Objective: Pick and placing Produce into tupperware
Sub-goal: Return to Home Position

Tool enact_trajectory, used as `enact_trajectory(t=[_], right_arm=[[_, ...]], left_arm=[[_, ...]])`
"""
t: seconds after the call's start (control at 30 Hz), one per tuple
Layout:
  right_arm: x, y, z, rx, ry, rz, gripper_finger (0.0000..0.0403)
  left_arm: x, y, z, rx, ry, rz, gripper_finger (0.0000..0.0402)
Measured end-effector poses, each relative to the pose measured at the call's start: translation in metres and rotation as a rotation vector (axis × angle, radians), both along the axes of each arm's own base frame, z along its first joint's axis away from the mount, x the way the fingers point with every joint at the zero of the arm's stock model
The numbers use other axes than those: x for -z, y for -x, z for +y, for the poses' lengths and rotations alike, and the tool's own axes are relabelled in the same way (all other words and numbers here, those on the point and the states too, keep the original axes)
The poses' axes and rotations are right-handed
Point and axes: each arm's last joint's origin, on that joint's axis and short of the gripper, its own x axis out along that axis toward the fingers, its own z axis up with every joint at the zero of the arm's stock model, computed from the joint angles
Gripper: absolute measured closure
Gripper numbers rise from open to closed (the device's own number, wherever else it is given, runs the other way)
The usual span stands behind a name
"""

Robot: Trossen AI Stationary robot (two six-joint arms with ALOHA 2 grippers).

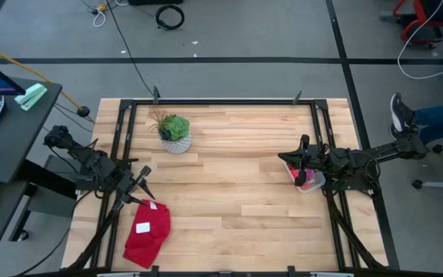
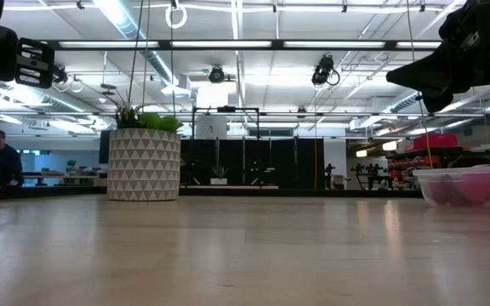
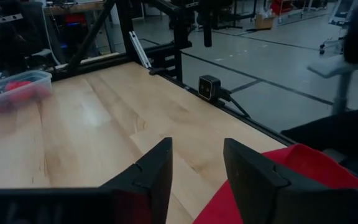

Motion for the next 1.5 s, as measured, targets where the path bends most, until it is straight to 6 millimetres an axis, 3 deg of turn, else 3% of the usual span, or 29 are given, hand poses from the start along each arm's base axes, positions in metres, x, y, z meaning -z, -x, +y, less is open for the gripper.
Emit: enact_trajectory(t=[1.5], right_arm=[[0.0000, 0.0000, 0.0000, 0.000, 0.000, 0.000, 0.0398]], left_arm=[[0.0011, -0.0001, -0.0001, -0.001, -0.002, 0.003, 0.0262]])
